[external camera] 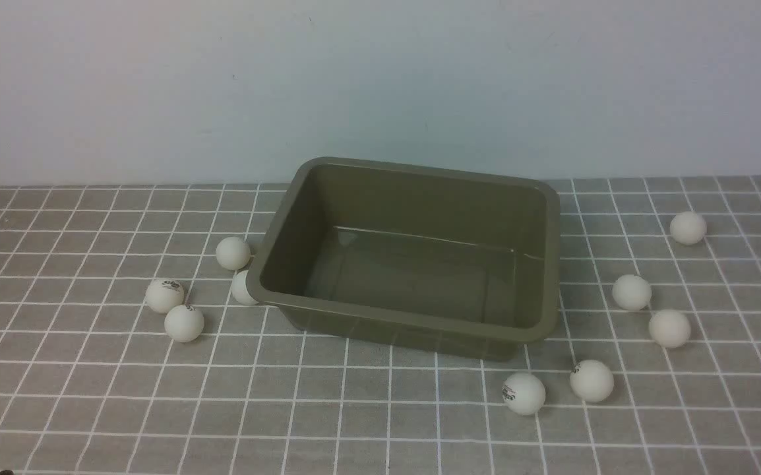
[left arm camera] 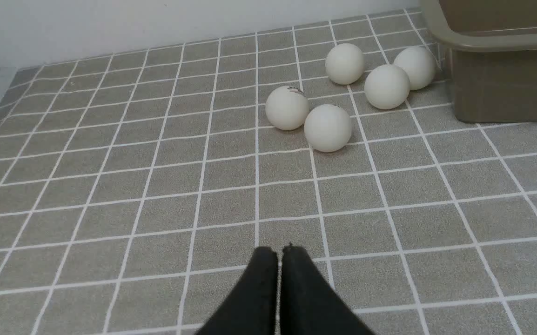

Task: Put the table tennis balls into the box on the grey coffee tablecloth.
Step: 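Reach for and grasp a ping pong ball on the table beside the basket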

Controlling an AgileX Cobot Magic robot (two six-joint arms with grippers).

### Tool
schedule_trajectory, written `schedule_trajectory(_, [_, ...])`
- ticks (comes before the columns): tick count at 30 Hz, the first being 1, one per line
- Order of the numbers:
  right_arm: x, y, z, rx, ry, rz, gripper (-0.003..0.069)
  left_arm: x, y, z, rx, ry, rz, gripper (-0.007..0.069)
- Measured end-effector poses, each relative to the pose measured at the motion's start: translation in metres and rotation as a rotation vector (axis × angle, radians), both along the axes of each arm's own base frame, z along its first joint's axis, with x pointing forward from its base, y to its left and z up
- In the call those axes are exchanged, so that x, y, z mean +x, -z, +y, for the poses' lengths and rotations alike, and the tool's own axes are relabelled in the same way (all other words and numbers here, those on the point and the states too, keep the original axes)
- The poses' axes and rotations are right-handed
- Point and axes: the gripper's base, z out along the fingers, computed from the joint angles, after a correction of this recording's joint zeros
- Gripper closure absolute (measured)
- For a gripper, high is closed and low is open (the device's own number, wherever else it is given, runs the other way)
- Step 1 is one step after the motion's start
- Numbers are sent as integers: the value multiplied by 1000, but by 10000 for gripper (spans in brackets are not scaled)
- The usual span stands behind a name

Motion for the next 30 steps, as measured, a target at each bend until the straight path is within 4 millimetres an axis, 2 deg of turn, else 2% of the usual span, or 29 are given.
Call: schedule_trajectory(30, [0, 0, 0, 0, 0, 0, 673, 0, 0, 0, 15, -1, 0, 629])
